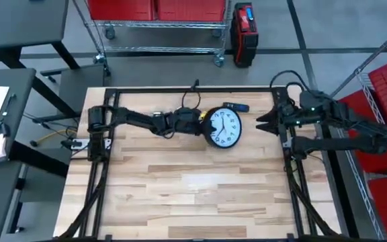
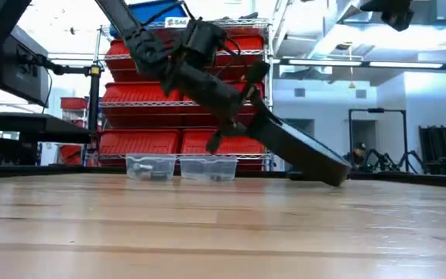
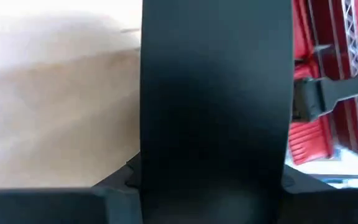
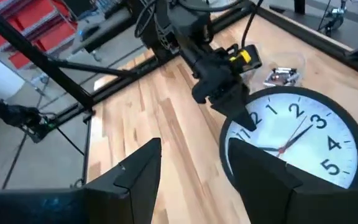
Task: Insert battery
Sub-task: Insert the black battery into the wall clock
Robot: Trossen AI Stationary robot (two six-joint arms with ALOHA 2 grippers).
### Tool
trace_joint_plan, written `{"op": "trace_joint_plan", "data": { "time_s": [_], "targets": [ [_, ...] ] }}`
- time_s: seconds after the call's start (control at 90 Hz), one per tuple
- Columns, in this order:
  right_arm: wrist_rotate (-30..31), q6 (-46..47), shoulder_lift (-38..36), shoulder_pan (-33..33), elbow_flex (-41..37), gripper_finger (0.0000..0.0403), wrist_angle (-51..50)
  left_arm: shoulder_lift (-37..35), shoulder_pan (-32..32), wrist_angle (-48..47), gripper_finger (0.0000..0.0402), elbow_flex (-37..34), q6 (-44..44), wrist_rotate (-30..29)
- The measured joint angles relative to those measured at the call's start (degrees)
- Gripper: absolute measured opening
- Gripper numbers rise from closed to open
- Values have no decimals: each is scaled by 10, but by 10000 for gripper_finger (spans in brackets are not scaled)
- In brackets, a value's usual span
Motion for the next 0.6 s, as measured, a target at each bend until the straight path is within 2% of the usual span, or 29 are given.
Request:
{"op": "trace_joint_plan", "data": {
  "time_s": [0.167, 0.467, 0.6],
  "targets": [
    [0, -5, 4, -3, -1, 178, -27, 71, -24, 94, 138, 17, -68, -7],
    [0, -6, 3, -3, -1, 178, -62, 152, -34, 134, 139, 73, -124, -21],
    [-1, -6, 3, -3, -1, 178, -73, 152, -34, 95, 208, 81, -128, -23]
  ]
}}
